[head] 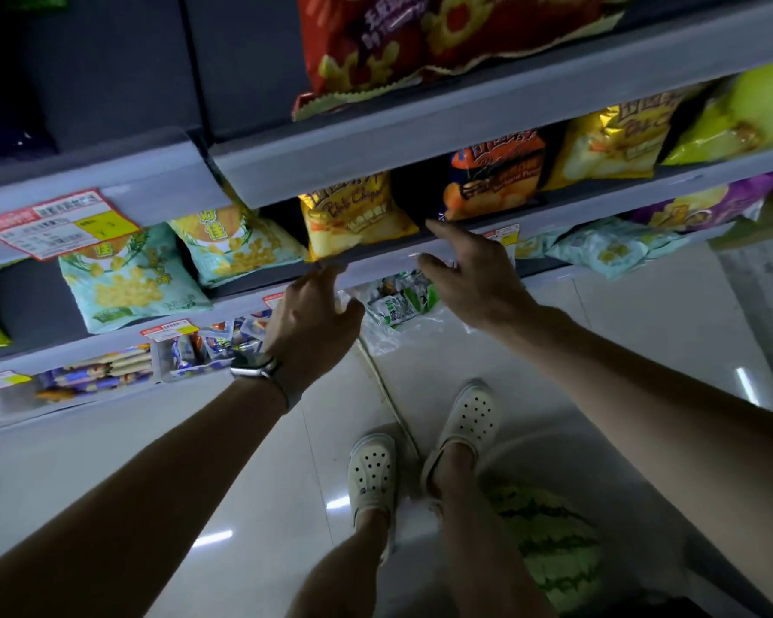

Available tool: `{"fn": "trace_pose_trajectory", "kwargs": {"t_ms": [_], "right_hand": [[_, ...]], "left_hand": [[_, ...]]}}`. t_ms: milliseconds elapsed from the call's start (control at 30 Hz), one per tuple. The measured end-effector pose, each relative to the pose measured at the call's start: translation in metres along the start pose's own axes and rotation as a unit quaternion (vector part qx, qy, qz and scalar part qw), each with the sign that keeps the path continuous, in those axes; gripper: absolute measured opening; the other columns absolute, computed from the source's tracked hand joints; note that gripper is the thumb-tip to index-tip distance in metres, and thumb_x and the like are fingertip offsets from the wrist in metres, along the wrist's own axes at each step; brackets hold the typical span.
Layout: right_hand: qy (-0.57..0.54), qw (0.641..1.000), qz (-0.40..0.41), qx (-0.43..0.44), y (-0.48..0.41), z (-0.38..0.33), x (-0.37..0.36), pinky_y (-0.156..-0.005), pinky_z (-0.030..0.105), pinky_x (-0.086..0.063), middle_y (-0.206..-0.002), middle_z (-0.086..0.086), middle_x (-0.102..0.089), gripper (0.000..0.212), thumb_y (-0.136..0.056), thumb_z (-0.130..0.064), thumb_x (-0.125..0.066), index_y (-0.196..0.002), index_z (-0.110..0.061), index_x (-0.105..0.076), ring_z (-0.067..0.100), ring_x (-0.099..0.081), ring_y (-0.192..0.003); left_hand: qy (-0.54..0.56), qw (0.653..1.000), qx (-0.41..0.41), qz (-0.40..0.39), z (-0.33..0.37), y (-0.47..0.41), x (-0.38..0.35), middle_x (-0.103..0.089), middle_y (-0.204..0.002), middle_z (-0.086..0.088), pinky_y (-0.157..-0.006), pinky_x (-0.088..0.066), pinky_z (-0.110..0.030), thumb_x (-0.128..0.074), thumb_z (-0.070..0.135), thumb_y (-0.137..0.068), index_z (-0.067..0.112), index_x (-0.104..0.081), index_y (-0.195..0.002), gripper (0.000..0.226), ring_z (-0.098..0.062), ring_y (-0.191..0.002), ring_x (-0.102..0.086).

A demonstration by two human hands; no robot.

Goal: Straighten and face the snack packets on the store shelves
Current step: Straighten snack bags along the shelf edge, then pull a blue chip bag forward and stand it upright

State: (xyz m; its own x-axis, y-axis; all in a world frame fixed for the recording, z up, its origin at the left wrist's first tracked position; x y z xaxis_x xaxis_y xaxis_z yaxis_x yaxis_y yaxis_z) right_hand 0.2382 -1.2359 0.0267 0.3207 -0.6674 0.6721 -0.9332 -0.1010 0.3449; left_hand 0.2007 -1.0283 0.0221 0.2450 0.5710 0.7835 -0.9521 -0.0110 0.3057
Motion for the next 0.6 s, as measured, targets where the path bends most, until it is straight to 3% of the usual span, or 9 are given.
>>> {"fn": "trace_pose_trajectory", "kwargs": {"t_ms": [100,233,333,400,467,533,600], "right_hand": [[0.105,0.994,0.033,0.004,0.012,0.019,0.021,-0.095,0.043,-0.055,-0.131,0.008,-0.07,0.048,-0.098,-0.047,-0.055,-0.14,-0.024,-0.062,0.031,-0.064,-0.119],[0.187,0.981,0.053,-0.009,0.02,0.054,0.057,-0.095,0.041,-0.049,-0.117,0.007,-0.071,0.045,-0.098,-0.049,-0.054,-0.136,-0.026,-0.063,0.032,-0.06,-0.118],[0.213,0.973,0.078,-0.036,0.018,0.087,0.086,-0.101,0.043,-0.044,-0.129,0.009,-0.067,0.047,-0.098,-0.047,-0.055,-0.138,-0.021,-0.06,0.033,-0.055,-0.127],[0.203,0.973,0.092,-0.062,0.014,0.106,0.105,-0.105,0.043,-0.043,-0.141,0.008,-0.062,0.054,-0.098,-0.047,-0.056,-0.145,-0.021,-0.054,0.032,-0.051,-0.134],[0.173,0.975,0.109,-0.087,0.004,0.126,0.12,-0.105,0.045,-0.044,-0.146,0.008,-0.057,0.059,-0.099,-0.046,-0.058,-0.15,-0.019,-0.049,0.032,-0.049,-0.136],[0.074,0.98,0.134,-0.125,-0.007,0.14,0.132,-0.106,0.044,-0.043,-0.152,0.012,-0.049,0.066,-0.098,-0.04,-0.062,-0.155,-0.014,-0.041,0.033,-0.046,-0.139],[-0.032,0.974,0.159,-0.158,-0.018,0.149,0.139,-0.109,0.039,-0.039,-0.16,0.013,-0.04,0.078,-0.094,-0.032,-0.068,-0.16,-0.01,-0.031,0.031,-0.041,-0.145]], "left_hand": [[-0.032,0.998,-0.026,-0.04,0.021,-0.004,-0.015,-0.071,-0.133,-0.014,-0.094,-0.057,-0.045,-0.058,0.041,-0.091,0.018,-0.062,-0.145,0.059,-0.037,-0.121,-0.066],[-0.03,0.999,-0.042,-0.014,0.055,-0.028,-0.04,-0.065,-0.141,-0.016,-0.097,-0.055,-0.05,-0.064,0.042,-0.094,0.014,-0.058,-0.148,0.061,-0.04,-0.125,-0.063],[-0.015,0.998,-0.059,0.004,0.083,-0.045,-0.062,-0.064,-0.136,-0.023,-0.09,-0.054,-0.05,-0.065,0.039,-0.096,0.007,-0.049,-0.153,0.067,-0.046,-0.121,-0.06],[0.01,0.999,-0.043,0.024,0.102,-0.055,-0.071,-0.059,-0.145,-0.022,-0.095,-0.051,-0.045,-0.069,0.035,-0.097,0.007,-0.041,-0.158,0.074,-0.045,-0.129,-0.055],[0.036,0.998,-0.027,0.05,0.117,-0.064,-0.079,-0.06,-0.143,-0.019,-0.089,-0.046,-0.037,-0.069,0.038,-0.091,0.007,-0.045,-0.155,0.075,-0.042,-0.129,-0.056],[0.055,0.996,-0.014,0.068,0.128,-0.072,-0.084,-0.064,-0.132,-0.019,-0.081,-0.041,-0.032,-0.061,0.042,-0.083,0.003,-0.053,-0.143,0.072,-0.04,-0.12,-0.058],[0.086,0.992,-0.005,0.088,0.136,-0.079,-0.088,-0.067,-0.129,-0.014,-0.085,-0.045,-0.031,-0.06,0.041,-0.08,0.006,-0.057,-0.138,0.068,-0.036,-0.119,-0.06]]}}
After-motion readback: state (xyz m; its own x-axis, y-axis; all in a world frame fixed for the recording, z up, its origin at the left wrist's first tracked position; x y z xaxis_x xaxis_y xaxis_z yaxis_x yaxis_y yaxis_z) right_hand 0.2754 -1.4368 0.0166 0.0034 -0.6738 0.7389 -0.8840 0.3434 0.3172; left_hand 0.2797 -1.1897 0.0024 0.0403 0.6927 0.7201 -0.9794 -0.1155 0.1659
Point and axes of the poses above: each hand's wrist, its own y-axis away from the middle knuckle, its own x-axis out of the back of the hand, z = x × y, the point moved 1 cm from there along -y, towards the middle knuckle
